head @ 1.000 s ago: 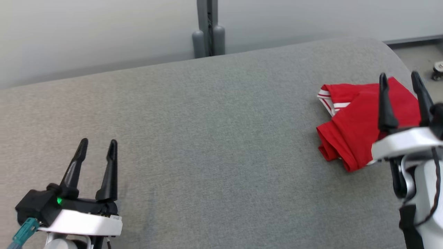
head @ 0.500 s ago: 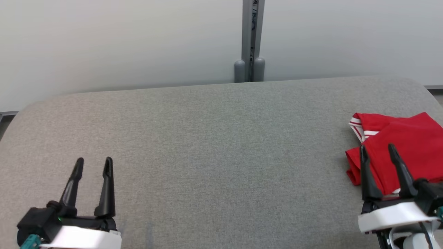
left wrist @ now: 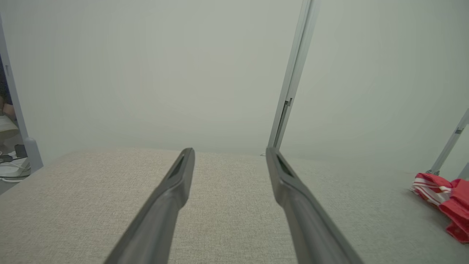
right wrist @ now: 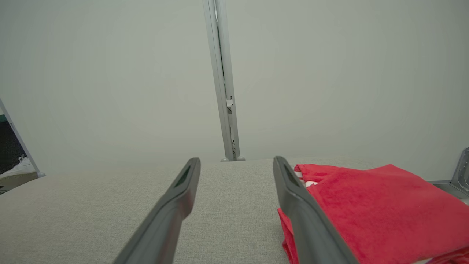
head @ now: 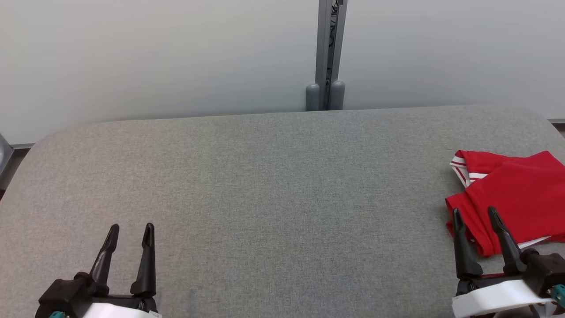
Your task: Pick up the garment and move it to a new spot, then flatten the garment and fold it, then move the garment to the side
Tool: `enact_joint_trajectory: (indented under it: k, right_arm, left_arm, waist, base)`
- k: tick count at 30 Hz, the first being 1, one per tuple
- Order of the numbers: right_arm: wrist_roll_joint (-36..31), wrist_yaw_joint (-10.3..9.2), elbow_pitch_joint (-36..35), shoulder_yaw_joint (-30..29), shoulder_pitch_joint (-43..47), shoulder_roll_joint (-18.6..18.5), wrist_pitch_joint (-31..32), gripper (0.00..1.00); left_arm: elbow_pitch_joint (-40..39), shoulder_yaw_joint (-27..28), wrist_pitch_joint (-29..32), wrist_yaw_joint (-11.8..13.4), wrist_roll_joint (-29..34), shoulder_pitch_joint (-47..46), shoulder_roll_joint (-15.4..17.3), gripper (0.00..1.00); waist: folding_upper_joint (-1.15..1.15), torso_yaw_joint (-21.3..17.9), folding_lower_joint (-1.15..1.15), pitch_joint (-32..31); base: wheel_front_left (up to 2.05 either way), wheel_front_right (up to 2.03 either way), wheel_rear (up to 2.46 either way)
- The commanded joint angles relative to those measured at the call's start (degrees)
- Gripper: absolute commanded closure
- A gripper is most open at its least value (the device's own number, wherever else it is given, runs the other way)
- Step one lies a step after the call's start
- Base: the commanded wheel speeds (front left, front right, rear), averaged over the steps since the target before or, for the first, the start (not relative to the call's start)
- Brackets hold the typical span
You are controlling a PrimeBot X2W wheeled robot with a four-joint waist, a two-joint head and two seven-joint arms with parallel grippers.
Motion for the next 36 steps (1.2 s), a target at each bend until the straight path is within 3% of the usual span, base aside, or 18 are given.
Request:
enact_joint_trajectory:
  k: [1, 33, 34, 36]
  right_arm:
    - [0.0, 0.00, -0.3, 0.0, 0.2, -0.1, -0.2, 0.00]
    - [-0.1, 0.00, 1.0, 1.5, -0.6, 0.0, -0.2, 0.00]
    - [-0.4, 0.00, 1.1, 1.5, -0.3, 0.2, 0.0, 1.00]
    - [-0.3, 0.00, 2.1, 1.5, 0.4, 0.5, 0.1, 1.00]
  left_arm:
    - [-0.1, 0.0, -0.2, 0.0, 0.2, 0.2, -0.1, 0.00]
    - [0.7, -0.5, -0.2, 0.0, 2.1, -0.1, -0.6, 0.00]
    - [0.9, -0.6, 0.0, 0.0, 1.9, 0.0, -0.9, 1.00]
    - [1.9, -0.7, 0.2, 0.0, 1.9, 0.5, -1.3, 1.00]
  waist:
    - [0.00, -0.1, 0.00, 0.0]
    - [0.00, -0.1, 0.00, -0.2]
    - [0.00, -0.1, 0.00, -0.2]
    - [0.00, -0.1, 0.00, -0.2]
  base:
    - [0.00, 0.00, 0.00]
    - [0.00, 0.00, 0.00]
    - [0.00, 0.00, 0.00]
    - [0.00, 0.00, 0.00]
